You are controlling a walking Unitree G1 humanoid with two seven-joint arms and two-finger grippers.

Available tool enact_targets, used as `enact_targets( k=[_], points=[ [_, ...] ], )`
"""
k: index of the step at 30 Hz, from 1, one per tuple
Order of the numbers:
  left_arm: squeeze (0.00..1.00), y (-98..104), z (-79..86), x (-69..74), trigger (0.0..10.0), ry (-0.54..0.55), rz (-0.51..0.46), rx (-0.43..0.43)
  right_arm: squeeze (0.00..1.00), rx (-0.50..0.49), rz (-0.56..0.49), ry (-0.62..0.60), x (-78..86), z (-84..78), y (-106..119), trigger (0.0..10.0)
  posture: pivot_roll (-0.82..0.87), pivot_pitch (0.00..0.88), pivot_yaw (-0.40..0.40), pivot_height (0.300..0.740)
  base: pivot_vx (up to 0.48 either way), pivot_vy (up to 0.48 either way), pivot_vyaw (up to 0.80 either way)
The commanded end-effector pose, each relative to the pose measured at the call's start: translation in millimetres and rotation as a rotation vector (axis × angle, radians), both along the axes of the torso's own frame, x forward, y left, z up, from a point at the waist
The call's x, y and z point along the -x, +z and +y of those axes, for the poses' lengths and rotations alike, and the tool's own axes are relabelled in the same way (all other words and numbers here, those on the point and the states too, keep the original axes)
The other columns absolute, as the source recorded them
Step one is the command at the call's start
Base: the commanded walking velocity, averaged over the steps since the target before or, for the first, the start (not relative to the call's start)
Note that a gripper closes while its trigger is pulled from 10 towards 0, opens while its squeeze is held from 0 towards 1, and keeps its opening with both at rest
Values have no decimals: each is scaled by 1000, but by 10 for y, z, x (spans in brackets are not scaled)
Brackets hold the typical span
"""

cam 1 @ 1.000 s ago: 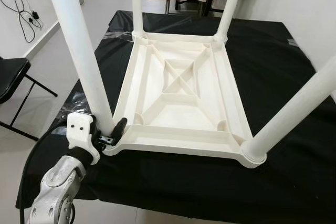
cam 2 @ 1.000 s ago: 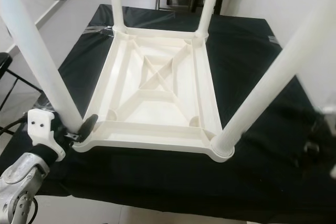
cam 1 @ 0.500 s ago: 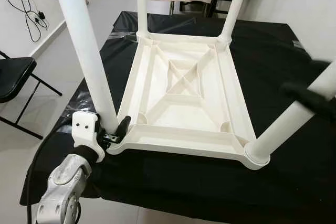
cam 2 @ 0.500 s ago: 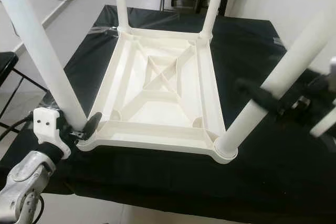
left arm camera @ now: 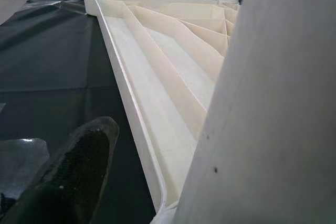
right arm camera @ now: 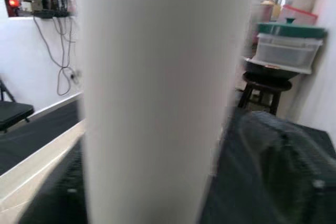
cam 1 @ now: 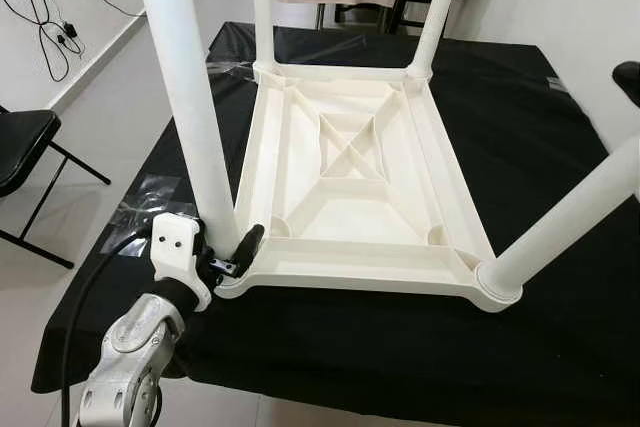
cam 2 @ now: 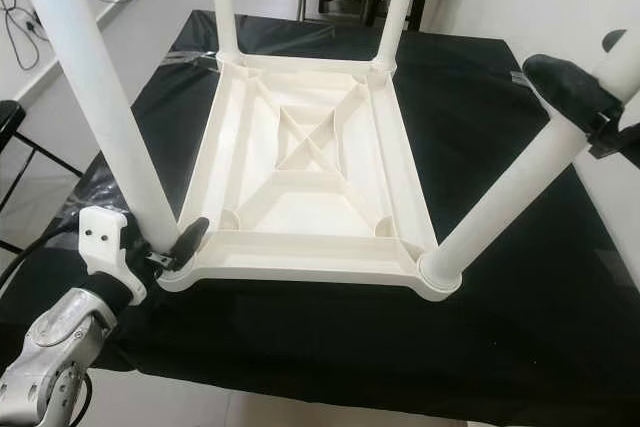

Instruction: Building children table

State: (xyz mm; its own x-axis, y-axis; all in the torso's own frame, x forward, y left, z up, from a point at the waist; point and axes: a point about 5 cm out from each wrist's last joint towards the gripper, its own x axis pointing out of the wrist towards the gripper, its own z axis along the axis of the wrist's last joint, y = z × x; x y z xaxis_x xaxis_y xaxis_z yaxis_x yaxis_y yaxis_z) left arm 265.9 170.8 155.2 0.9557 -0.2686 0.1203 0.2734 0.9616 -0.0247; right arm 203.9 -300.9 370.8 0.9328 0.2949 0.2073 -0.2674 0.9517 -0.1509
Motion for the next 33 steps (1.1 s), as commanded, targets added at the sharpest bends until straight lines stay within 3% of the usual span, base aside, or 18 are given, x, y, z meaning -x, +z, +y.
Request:
enact_targets(
  k=[1, 2, 12, 13, 14, 15, 29, 30, 33],
  points=[
    [0, -51, 74, -10, 10000, 38, 21, -14, 0, -44, 2, -82, 25, -118, 41, 1137, -119, 148, -63, 740, 0, 0, 0],
    [0, -51, 75, -11, 10000, 39, 21, -14, 0, -53, 10, -87, 18, -121, 28, 0, -119, 148, -64, 740, 0, 0, 0],
    [0, -48, 97, -13, 10000, 49, 16, -10, 0, -110, 53, -74, -53, -90, 11, 0, -115, 149, -72, 740, 0, 0, 0],
    [0, -50, 98, -12, 3725, 50, 15, -6, 0, -113, 54, -74, -61, -84, 15, 0, -115, 149, -72, 740, 0, 0, 0],
    [0, -50, 98, -12, 3725, 50, 15, -6, 0, -113, 54, -74, -61, -84, 15, 0, -115, 149, -72, 740, 0, 0, 0],
    [0, -51, 95, -12, 0, 50, 15, 1, 0, -115, 56, -73, -69, -76, 16, 0, -114, 150, -74, 740, 0, 0, 0],
    [0, 83, 142, -52, 0, 80, -21, 45, 0, -160, 88, -47, -169, 37, -58, 0, -101, 154, -76, 740, 0, 0, 0],
    [0, 250, 227, -88, 0, 109, -69, 54, 0, -200, 116, -59, -229, 51, -144, 0, -89, 154, -74, 740, 0, 0, 0],
    [0, 374, 289, -110, 0, 122, -102, 69, 0, -220, 134, -69, -273, 63, -208, 0, -88, 154, -74, 740, 0, 0, 0]
  ],
)
